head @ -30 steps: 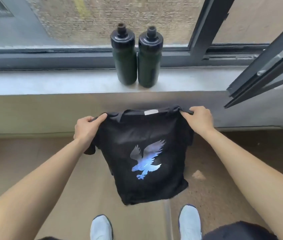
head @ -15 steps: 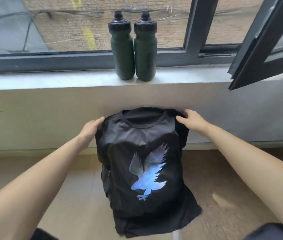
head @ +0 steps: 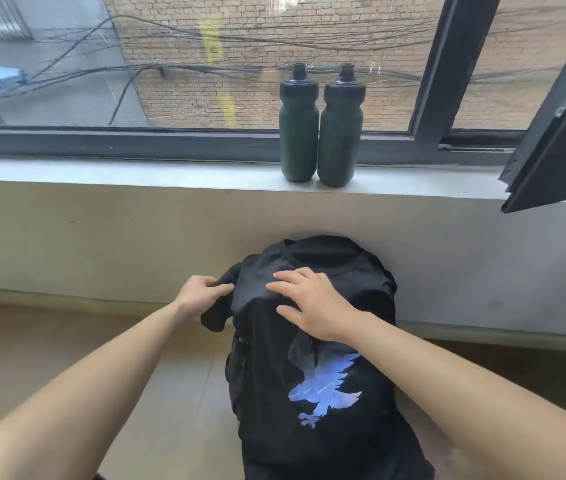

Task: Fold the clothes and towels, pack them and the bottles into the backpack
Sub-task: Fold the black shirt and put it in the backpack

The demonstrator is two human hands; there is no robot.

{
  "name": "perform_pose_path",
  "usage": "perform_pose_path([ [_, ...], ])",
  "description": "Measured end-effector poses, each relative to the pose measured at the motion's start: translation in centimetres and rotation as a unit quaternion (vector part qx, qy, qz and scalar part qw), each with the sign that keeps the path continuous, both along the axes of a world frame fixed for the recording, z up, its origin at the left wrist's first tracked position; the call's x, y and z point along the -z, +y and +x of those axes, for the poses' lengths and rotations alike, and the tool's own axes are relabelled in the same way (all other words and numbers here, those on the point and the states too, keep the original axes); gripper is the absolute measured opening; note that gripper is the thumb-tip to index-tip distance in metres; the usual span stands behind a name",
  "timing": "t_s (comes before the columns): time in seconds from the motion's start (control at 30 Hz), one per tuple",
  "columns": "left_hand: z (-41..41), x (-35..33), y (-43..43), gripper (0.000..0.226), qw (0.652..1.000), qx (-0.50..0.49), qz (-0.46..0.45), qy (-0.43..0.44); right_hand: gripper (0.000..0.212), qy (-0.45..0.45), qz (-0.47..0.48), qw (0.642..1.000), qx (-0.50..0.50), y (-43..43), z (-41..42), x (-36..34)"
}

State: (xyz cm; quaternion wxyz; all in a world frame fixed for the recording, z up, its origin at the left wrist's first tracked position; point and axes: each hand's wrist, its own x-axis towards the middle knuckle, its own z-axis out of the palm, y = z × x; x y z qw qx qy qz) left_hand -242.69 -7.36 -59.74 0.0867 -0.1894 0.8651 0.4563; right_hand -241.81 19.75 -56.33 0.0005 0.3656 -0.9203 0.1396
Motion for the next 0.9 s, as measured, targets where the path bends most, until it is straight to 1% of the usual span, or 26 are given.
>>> perform_pose_path([
  [0.07,0.2,-0.9,-0.4,0.028,0.999,-0.008,0.023,0.029,0.050,0.003,0.014,1.000,0.007,-2.0,-0.7,0.8],
  [0.13,0.2,-1.3,-1.0,0.032,0.998,0.009,0.014,0.054,0.051,-0.013,0.048,0.998,0.027,-3.3,-1.4,1.6],
  [0.2,0.6,-2.1,-1.7,0.039,0.997,0.046,-0.018,0.055,0.053,-0.046,0.083,0.993,0.063,-4.0,-2.2,2.1],
  [0.23,0.7,-2.4,-2.0,0.039,0.997,0.066,-0.020,0.039,0.056,-0.061,0.099,0.990,0.078,-4.2,-2.6,2.2],
  [0.3,1.4,-3.2,-2.6,0.032,0.994,0.109,0.006,-0.006,0.065,-0.079,0.118,0.985,0.098,-4.7,-3.2,2.3],
  [0.4,2.4,-3.7,-3.8,0.022,0.987,0.149,0.000,-0.066,0.078,-0.071,0.123,0.983,0.114,-5.8,-3.7,1.9],
  [0.47,2.8,-4.0,-4.6,0.017,0.990,0.124,0.018,-0.063,0.080,-0.063,0.127,0.982,0.121,-6.7,-4.1,1.5],
  [0.6,3.3,-4.4,-5.2,0.013,0.995,0.056,0.087,0.015,0.079,-0.079,0.145,0.979,0.116,-8.1,-4.7,0.5],
  [0.67,3.3,-4.5,-5.1,0.016,0.994,0.026,0.102,0.043,0.074,-0.117,0.126,0.980,0.103,-8.8,-5.0,-0.3],
  [0.73,3.1,-4.5,-4.9,0.019,0.994,0.004,0.092,0.055,0.068,-0.166,0.070,0.979,0.096,-9.4,-5.4,-1.0],
  [0.8,2.8,-4.7,-4.6,0.024,0.995,-0.014,0.078,0.056,0.063,-0.221,0.026,0.970,0.094,-10.1,-5.7,-1.2],
  [0.83,2.6,-4.8,-4.5,0.027,0.995,-0.021,0.084,0.057,0.060,-0.243,0.019,0.965,0.094,-10.4,-5.8,-1.0],
  [0.9,2.3,-5.0,-4.2,0.032,0.991,-0.032,0.119,0.060,0.048,-0.290,-0.005,0.952,0.097,-10.7,-5.9,-0.5],
])
